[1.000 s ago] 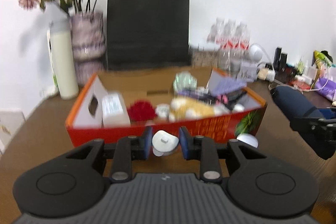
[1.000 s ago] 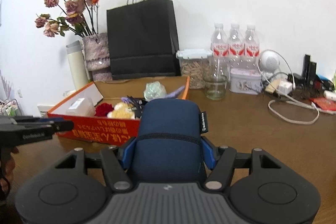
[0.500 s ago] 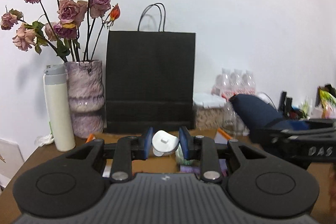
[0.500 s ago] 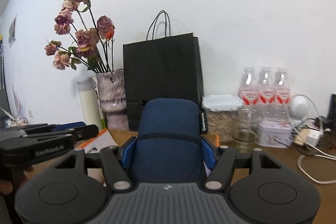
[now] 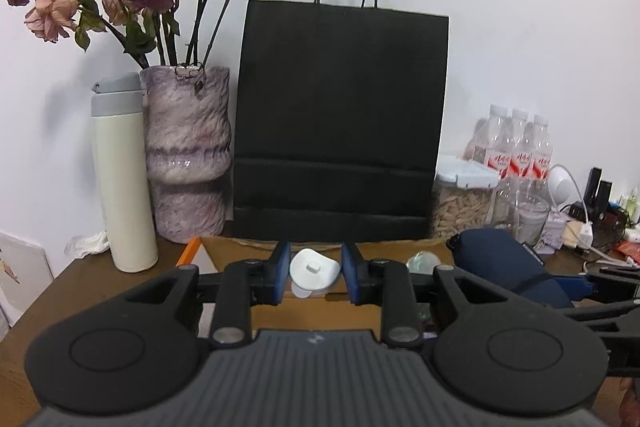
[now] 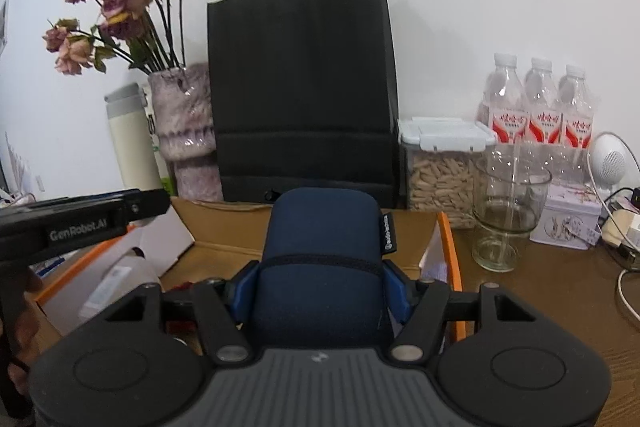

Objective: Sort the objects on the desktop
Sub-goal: 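Carry the case and heart piece into the box and open both tools, then grasp the last white cap with the right tool and lift it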

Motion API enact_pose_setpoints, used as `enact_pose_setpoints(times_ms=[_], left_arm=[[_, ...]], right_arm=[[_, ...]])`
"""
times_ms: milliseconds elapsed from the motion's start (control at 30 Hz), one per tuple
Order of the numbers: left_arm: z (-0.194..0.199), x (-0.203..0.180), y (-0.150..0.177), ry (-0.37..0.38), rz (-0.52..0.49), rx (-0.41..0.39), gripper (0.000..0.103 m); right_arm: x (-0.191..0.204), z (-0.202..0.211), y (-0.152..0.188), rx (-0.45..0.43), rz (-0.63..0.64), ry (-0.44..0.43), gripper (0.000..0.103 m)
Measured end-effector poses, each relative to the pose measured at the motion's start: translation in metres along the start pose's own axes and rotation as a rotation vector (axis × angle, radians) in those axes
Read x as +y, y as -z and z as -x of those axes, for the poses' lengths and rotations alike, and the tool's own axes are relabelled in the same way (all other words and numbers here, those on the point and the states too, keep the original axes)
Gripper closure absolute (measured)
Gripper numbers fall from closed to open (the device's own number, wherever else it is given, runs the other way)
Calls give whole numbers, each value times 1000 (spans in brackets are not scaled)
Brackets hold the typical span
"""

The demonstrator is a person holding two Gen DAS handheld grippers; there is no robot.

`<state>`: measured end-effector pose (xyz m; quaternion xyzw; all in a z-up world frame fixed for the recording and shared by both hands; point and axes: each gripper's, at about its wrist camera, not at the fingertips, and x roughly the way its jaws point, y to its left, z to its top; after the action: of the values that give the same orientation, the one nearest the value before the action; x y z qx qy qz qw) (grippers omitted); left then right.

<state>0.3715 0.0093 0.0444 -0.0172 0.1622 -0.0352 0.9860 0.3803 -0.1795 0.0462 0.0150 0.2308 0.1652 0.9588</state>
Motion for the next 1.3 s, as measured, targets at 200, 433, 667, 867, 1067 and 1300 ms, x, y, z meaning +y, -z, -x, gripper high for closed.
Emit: enact_pose_setpoints(times_ms=[200, 433, 667, 867, 1067, 1300], left_arm=[[-4, -10, 9, -33, -52, 7, 68], [18, 3, 17, -138, 16, -105, 0], [57, 20, 27, -130, 26, -140, 0], [82, 27, 45, -126, -12, -100, 0], [98, 25, 64, -109, -49, -28, 0], [99, 23, 84, -83, -48, 98, 0]], right_arm=[[1, -5, 6, 19, 22, 12, 36], [-7, 15, 8, -25, 2, 38, 7], [-12, 59, 31, -29, 57, 48, 7], [-14, 87, 56, 4, 83, 57, 7], [-9, 90, 79, 103, 104, 67, 7], [-3, 81, 96, 200, 108, 54, 7]])
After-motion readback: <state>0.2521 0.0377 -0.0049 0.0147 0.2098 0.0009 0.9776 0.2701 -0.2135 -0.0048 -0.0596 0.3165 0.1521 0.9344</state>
